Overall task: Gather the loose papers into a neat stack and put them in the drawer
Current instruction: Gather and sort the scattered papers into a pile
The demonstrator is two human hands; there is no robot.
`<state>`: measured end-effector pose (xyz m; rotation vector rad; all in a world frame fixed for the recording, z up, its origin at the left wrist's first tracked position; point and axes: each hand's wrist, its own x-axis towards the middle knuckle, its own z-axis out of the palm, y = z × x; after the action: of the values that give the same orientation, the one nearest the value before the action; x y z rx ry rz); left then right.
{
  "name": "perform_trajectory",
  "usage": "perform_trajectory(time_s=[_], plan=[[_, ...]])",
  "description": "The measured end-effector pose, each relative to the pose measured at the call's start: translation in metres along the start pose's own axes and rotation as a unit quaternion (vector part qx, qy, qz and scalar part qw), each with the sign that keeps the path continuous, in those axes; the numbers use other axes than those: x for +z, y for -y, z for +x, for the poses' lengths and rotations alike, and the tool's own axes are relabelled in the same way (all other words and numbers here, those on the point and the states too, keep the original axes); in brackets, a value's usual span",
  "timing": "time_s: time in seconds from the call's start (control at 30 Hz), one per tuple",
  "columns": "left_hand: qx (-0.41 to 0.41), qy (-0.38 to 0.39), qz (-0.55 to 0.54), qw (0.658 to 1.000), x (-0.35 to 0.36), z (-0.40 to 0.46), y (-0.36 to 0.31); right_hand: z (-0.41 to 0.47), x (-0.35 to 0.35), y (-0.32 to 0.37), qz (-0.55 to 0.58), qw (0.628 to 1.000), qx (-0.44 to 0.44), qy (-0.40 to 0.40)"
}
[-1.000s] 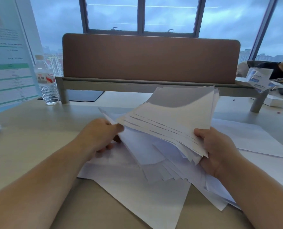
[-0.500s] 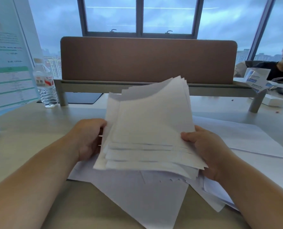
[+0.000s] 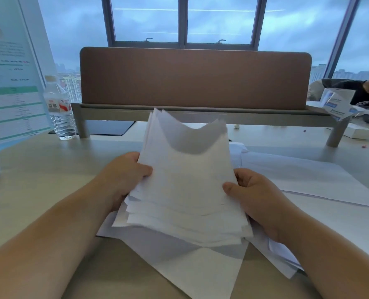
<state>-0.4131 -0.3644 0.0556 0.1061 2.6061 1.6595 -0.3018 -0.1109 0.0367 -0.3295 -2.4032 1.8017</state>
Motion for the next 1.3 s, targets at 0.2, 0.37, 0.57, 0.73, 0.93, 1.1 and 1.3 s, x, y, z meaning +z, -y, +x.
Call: perform_trajectory(time_s=[0.2, 0.37, 0.57, 0.73, 0.93, 1.1, 1.3], plan=[[0.013, -0.109, -0.175, 0.978, -0.022, 0.008, -0.003, 0.007, -0.002, 0.001, 0.056, 0.997, 0.022, -0.054], [-0.033, -0.043, -0.26, 0.964, -0.023, 0.005, -0.002, 0.001, -0.005, 0.014, 0.185, 0.979, 0.079, -0.041], [0.008, 0.05, -0.107, 0.993, 0.003, -0.017, -0.016, -0.014, -0.016, 0.026, 0.268, 0.958, 0.101, 0.015], [-0.035, 0.065, -0.224, 0.972, 0.016, -0.035, -0.023, -0.01, -0.018, 0.024, 0.182, 0.975, 0.103, -0.078], [-0.187, 0.176, -0.349, 0.901, 0.002, -0.023, -0.023, -0.001, -0.023, 0.017, 0.283, 0.937, 0.086, -0.185], [-0.258, 0.229, -0.374, 0.861, -0.001, -0.019, -0.019, 0.008, -0.021, 0.006, 0.301, 0.92, 0.13, -0.215], [-0.263, 0.238, -0.39, 0.849, 0.007, -0.02, -0.018, 0.012, -0.019, 0.003, 0.31, 0.916, 0.126, -0.219]])
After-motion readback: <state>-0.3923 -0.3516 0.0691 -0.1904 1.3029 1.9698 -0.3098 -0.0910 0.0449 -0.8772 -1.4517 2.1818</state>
